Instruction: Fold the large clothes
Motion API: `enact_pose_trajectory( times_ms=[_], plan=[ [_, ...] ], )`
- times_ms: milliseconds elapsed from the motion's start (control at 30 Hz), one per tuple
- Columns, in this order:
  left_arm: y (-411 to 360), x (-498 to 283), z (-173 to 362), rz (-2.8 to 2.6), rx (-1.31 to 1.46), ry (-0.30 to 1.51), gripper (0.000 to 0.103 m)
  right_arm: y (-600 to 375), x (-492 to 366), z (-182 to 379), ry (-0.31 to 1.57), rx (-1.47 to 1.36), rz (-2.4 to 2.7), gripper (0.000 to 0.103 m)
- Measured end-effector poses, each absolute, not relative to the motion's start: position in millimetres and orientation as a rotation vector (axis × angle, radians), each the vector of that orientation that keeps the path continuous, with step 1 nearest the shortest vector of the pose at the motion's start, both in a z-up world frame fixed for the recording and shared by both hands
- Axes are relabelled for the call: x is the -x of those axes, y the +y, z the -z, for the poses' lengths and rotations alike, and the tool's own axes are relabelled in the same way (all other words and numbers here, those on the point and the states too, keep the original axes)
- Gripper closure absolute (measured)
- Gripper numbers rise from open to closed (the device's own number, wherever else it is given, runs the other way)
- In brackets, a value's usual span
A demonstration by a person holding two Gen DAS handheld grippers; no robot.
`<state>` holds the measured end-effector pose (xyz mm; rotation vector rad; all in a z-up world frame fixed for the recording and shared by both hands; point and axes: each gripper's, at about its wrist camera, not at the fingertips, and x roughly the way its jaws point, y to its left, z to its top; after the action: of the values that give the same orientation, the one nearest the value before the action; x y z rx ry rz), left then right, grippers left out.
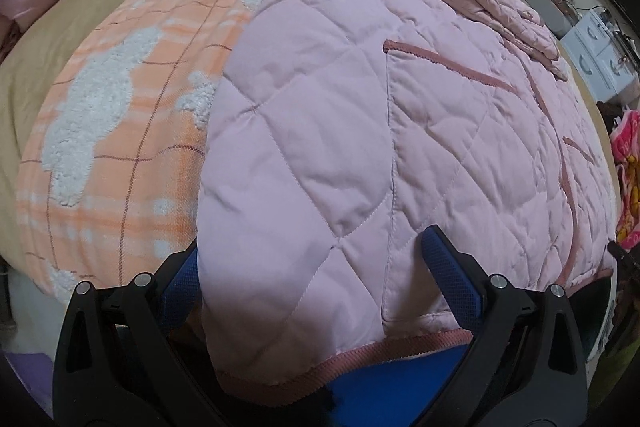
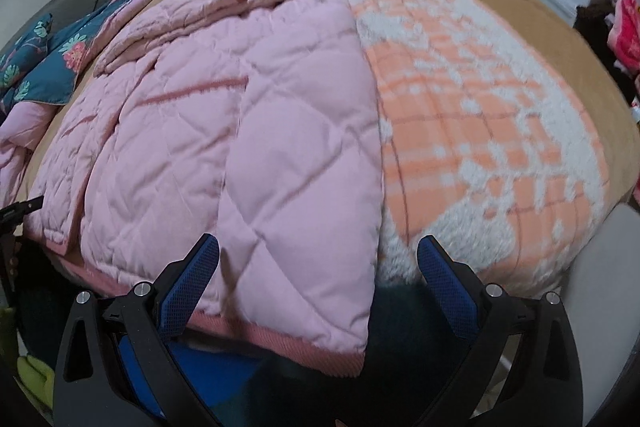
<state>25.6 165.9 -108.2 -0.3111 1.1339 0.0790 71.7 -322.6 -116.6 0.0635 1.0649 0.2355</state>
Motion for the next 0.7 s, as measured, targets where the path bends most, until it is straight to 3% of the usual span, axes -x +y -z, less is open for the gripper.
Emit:
enact_pose_trajectory(
  times_ms=[300,367,400,567,700],
  plan=[
    [164.2,-21.5,112.6,-0.065,0.322,1.160,0.009,-312.6,-68.0,140.2,1.143,-0.056,-0.330,0.007],
    [164.4,-19.5,112.9,-0.059,0.323,1.165,0.009,-309.1,-66.0,140.9,1.149,-0.075,-0.394,0.033],
    [163.9,-18.5,113.1,-0.055,0.321,1.166,0.009,-307.7,-65.0,139.9,1.144,-0.073,-0.399,0.034],
    [161.5,-17.1,112.4,-0.034,0.325,1.160,0.009,-302.1,-60.2,129.2,1.093,-0.077,-0.445,0.066],
    [160.3,-15.9,111.3,-0.006,0.332,1.152,0.010,-303.8,-57.7,109.7,1.020,-0.118,-0.482,0.079]
  ],
)
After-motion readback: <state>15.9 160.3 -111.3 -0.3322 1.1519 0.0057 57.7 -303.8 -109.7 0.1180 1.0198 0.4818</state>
